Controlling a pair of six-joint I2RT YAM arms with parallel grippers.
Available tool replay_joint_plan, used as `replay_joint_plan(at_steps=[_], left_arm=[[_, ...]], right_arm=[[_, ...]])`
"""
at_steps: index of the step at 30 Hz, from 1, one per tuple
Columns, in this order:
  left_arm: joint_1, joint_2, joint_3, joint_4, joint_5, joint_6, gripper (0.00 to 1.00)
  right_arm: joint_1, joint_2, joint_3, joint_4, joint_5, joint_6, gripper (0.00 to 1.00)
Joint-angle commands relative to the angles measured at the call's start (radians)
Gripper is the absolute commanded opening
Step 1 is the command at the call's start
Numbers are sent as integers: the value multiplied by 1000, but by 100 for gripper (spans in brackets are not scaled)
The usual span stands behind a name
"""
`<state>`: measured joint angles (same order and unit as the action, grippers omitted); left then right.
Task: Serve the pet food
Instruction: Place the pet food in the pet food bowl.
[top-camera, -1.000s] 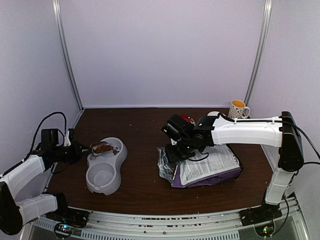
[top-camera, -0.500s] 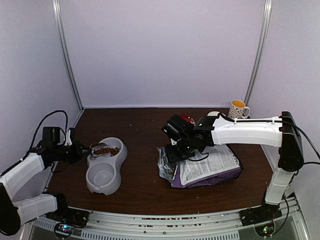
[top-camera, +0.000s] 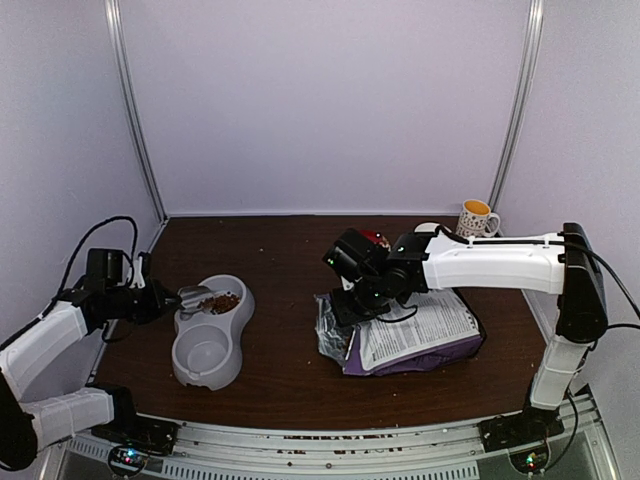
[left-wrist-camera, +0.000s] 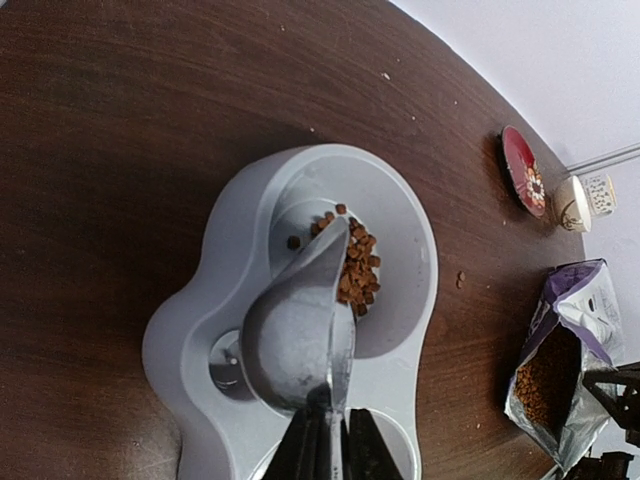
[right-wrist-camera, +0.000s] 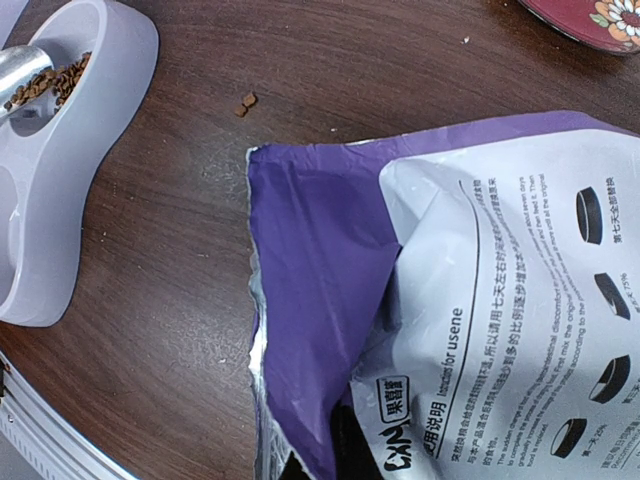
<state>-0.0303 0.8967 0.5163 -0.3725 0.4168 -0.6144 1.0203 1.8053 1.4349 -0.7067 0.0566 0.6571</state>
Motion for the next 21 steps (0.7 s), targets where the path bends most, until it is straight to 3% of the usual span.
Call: replay_joint_plan(at_steps=[1,21], left_arm=[[-19,4,53,-3,-49,33,0],[-124,40,136,-124,-229,80,0]], right_arm=[[-17,-6,-10,-11,9,-3,0],[-17,-5,-11,-10,9,-4,0]])
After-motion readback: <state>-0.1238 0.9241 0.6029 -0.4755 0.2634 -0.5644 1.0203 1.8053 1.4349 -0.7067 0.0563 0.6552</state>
